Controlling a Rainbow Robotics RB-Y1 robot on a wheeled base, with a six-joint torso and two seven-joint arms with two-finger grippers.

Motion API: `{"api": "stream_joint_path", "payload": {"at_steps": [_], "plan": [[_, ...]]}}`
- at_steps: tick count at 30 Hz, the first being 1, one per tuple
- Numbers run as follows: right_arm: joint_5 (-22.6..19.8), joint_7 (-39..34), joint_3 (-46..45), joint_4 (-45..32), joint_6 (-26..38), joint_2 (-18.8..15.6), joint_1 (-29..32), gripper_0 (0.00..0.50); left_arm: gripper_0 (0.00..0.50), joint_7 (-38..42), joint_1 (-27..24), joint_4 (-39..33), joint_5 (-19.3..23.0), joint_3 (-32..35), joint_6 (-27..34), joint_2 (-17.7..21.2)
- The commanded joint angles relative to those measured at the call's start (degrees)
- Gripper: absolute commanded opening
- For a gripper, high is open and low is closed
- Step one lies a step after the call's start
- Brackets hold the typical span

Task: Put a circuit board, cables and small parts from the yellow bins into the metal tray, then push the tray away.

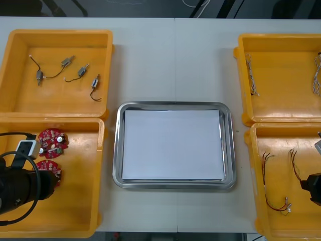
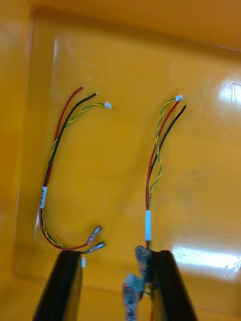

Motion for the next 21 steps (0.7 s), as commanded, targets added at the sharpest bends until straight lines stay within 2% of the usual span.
{"api": "stream_joint_path", "payload": {"at_steps": [1, 11, 21], "plan": [[0.32, 0.00, -0.87, -1.20, 0.22, -0.18, 0.51, 0.500, 0.500, 4.48, 2.72, -1.84, -1.23, -1.75, -1.06, -0.90], [0.67, -0.18, -1.93, -1.20, 0.22, -0.18, 0.16, 0.500, 0.500, 4.75, 3.07, -0.09, -1.58, -2.98, -2.91, -0.90], [5.94, 0.79, -2.02, -1.11, 1.01, -1.41, -0.63, 0.500, 0.500, 4.48, 3.07, 2.81, -2.73, -3.86, -6.42, -0.37]]}}
